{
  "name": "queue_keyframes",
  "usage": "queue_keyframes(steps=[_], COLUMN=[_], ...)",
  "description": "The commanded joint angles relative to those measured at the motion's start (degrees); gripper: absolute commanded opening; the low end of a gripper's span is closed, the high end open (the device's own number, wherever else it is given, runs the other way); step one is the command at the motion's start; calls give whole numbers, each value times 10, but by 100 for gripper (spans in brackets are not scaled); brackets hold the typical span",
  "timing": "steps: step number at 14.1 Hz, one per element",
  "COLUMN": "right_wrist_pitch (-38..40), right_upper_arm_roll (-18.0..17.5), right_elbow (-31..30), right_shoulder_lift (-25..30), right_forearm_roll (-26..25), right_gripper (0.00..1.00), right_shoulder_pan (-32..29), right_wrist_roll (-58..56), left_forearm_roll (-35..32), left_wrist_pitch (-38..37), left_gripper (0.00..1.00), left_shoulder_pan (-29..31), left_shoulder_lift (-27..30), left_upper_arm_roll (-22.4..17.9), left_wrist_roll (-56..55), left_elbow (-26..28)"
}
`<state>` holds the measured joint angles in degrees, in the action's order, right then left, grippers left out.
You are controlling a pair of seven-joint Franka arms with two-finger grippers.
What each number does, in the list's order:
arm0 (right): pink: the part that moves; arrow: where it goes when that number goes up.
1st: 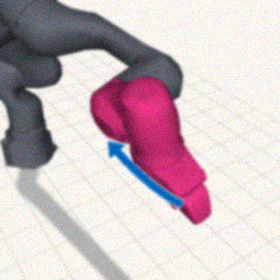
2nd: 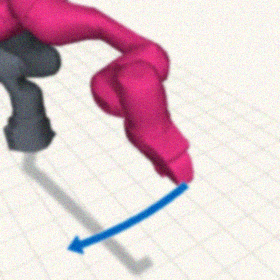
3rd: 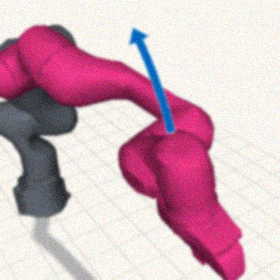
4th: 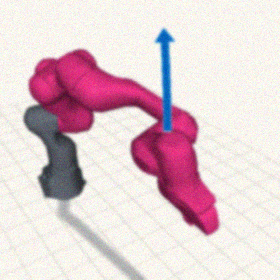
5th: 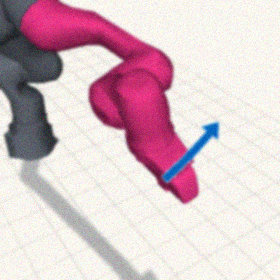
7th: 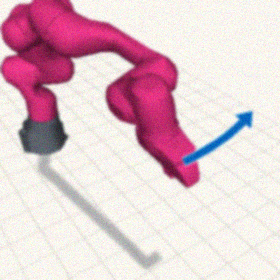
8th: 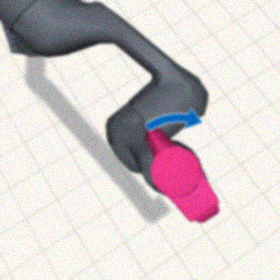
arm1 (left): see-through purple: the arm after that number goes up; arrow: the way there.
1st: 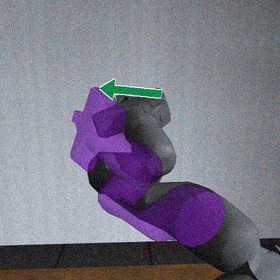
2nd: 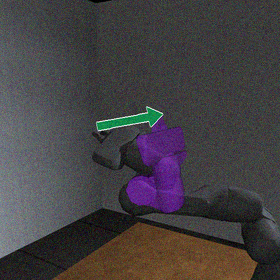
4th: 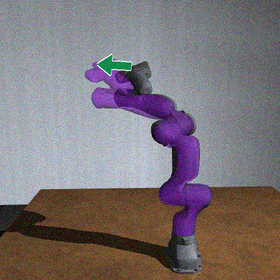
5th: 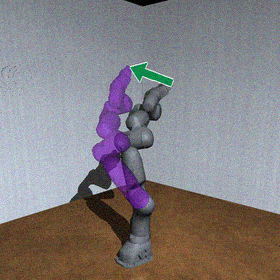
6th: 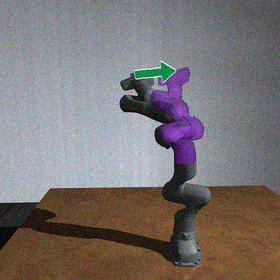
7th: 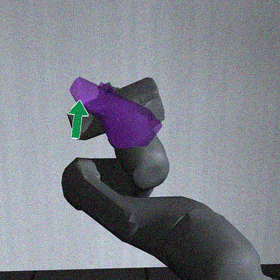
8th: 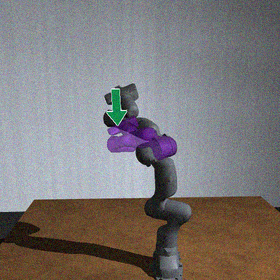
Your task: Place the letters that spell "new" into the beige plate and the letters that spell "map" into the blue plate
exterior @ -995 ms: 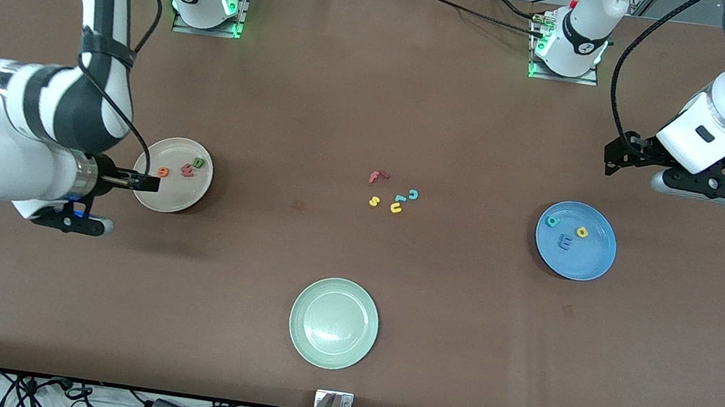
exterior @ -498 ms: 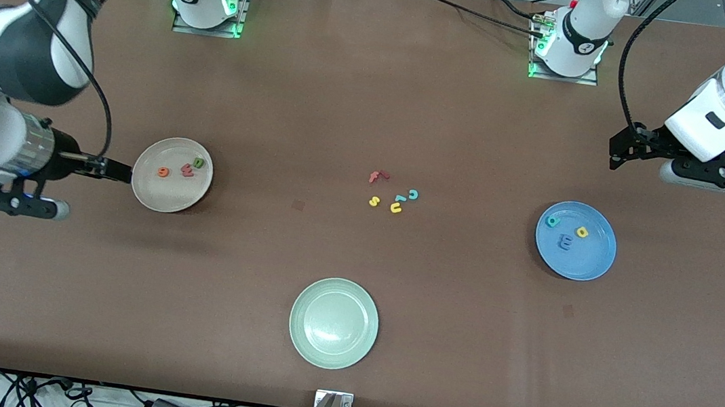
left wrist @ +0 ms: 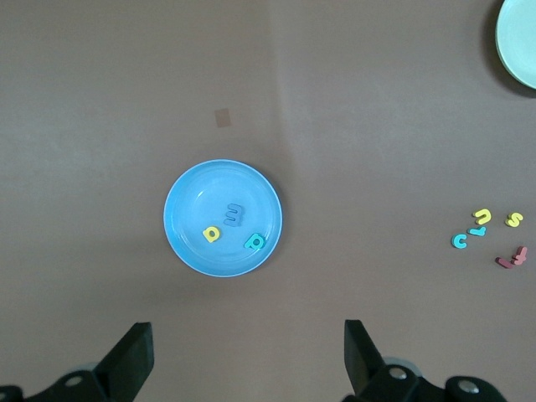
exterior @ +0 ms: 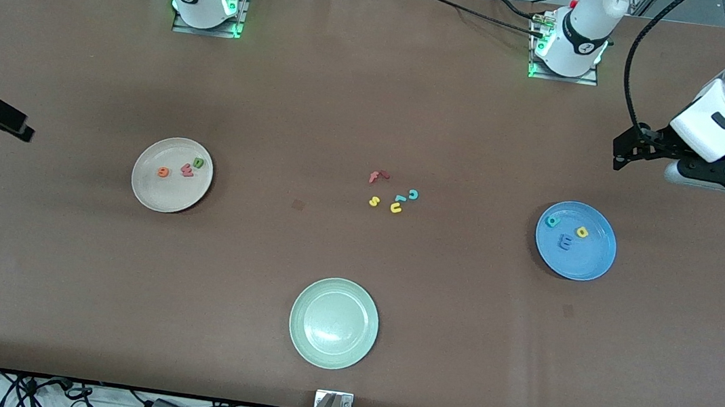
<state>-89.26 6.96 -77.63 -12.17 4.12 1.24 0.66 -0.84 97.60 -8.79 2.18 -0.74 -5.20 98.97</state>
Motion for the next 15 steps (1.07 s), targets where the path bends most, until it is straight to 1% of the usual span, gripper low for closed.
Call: queue_keyframes(steps=[1, 2, 4, 6, 11, 15], right_wrist_pitch=[14, 11, -10, -12, -38, -41], right_upper_arm_roll=[-30, -30, -30, -29, -27, -27], right_elbow=[-33, -41, -66, -82, -195, -242], right_shoulder_lift=[32, 44, 62, 74, 155, 194], right_forearm_roll=[-41, -51, -54, -54, -54, -55], right_gripper=[100, 100, 100, 100, 100, 100], right_shoulder_pan=[-19, -17, -16, -18, -19, -19], right_wrist_roll=[-10, -17, -18, -17, -15, -15], left_forearm_roll=[13, 13, 18, 18, 18, 18], left_wrist_pitch=[-15, -16, -17, -23, -41, -41], left_gripper=[100, 100, 100, 100, 100, 100], left_shoulder_pan=[16, 23, 37, 61, 69, 73], left_shoulder_lift=[11, 7, -3, -1, -4, -6], left_upper_arm_roll=[-1, 5, 11, 33, 36, 37], left_wrist_roll=[18, 31, 50, 48, 51, 51], left_elbow=[-8, -11, -18, -19, -34, -43])
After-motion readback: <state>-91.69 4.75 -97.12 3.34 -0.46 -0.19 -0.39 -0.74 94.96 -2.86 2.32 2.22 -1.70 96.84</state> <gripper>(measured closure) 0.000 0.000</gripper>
